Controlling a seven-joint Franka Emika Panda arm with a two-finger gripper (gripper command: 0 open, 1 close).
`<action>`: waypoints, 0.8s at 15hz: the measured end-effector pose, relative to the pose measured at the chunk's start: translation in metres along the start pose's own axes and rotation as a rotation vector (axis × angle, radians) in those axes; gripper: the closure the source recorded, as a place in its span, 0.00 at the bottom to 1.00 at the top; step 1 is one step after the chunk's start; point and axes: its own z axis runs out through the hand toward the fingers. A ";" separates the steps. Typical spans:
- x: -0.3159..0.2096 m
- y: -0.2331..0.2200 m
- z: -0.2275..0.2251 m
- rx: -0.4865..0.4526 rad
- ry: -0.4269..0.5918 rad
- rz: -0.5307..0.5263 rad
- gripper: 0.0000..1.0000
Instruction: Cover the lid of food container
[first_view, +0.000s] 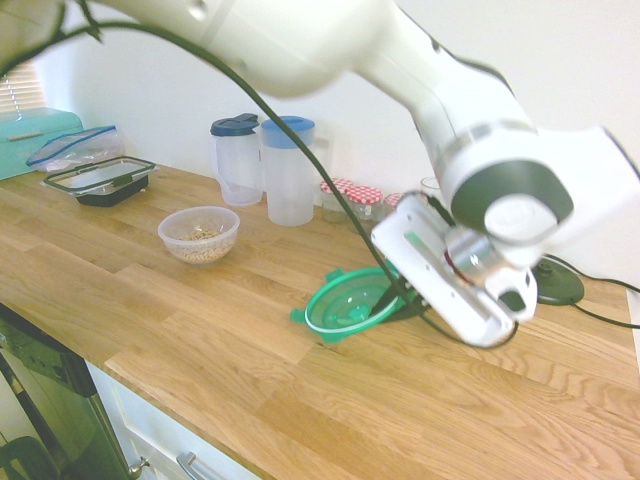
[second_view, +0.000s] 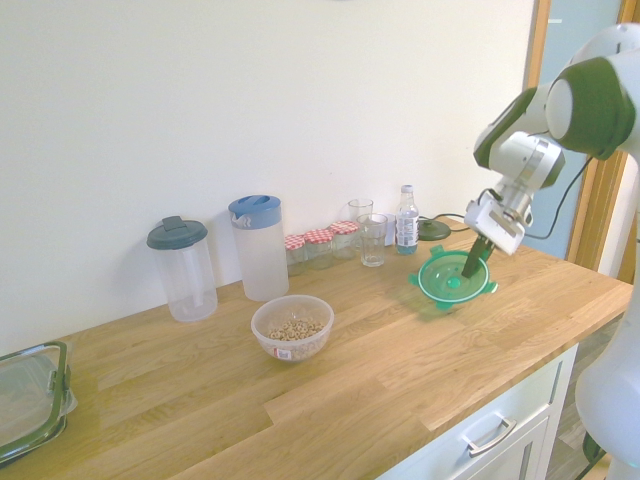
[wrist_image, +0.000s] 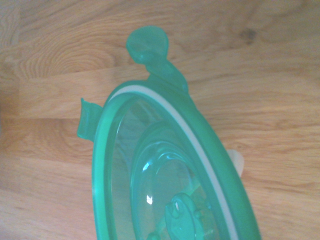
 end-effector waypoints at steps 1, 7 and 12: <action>-0.024 -0.028 -0.020 -0.052 0.048 -0.009 1.00; -0.161 -0.193 -0.037 -0.342 0.340 -0.079 1.00; -0.239 -0.275 0.055 -0.552 0.604 -0.083 1.00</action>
